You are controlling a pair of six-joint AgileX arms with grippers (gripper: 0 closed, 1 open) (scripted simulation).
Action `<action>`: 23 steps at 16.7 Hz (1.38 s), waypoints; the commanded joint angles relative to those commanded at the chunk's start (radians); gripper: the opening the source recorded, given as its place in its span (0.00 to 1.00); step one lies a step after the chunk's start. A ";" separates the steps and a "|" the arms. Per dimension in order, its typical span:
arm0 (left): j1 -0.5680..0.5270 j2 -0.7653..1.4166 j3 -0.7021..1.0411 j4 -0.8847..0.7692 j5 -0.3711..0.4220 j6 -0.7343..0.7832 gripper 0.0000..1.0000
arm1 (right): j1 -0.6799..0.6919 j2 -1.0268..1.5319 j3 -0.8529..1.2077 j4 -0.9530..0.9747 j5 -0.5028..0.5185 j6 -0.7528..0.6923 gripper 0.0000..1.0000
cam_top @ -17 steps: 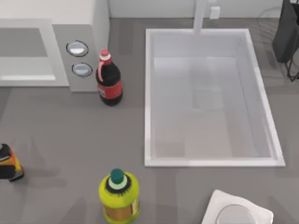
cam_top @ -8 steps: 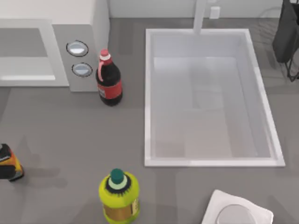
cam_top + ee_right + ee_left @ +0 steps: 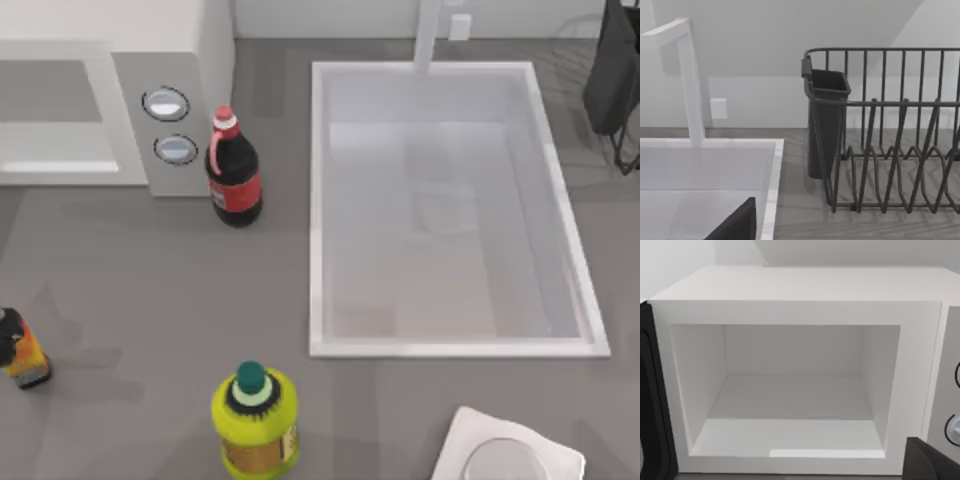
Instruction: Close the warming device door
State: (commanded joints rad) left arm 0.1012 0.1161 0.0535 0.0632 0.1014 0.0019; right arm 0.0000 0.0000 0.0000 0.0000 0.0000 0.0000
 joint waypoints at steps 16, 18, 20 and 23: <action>0.189 0.208 -0.035 0.240 0.189 0.004 0.00 | 0.000 0.000 0.000 0.000 0.000 0.000 1.00; 0.190 0.209 -0.037 0.242 0.191 0.004 0.00 | 0.000 0.000 0.000 0.000 0.000 0.000 1.00; 0.187 0.206 -0.034 0.240 0.188 0.005 0.00 | 0.000 0.000 0.000 0.000 0.000 0.000 1.00; 0.223 0.248 -0.031 0.280 0.225 0.006 0.00 | 0.000 0.000 0.000 0.000 0.000 0.000 1.00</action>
State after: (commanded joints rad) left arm 0.3242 0.3644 0.0230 0.3433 0.3265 0.0075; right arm 0.0000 0.0000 0.0000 0.0000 0.0000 0.0000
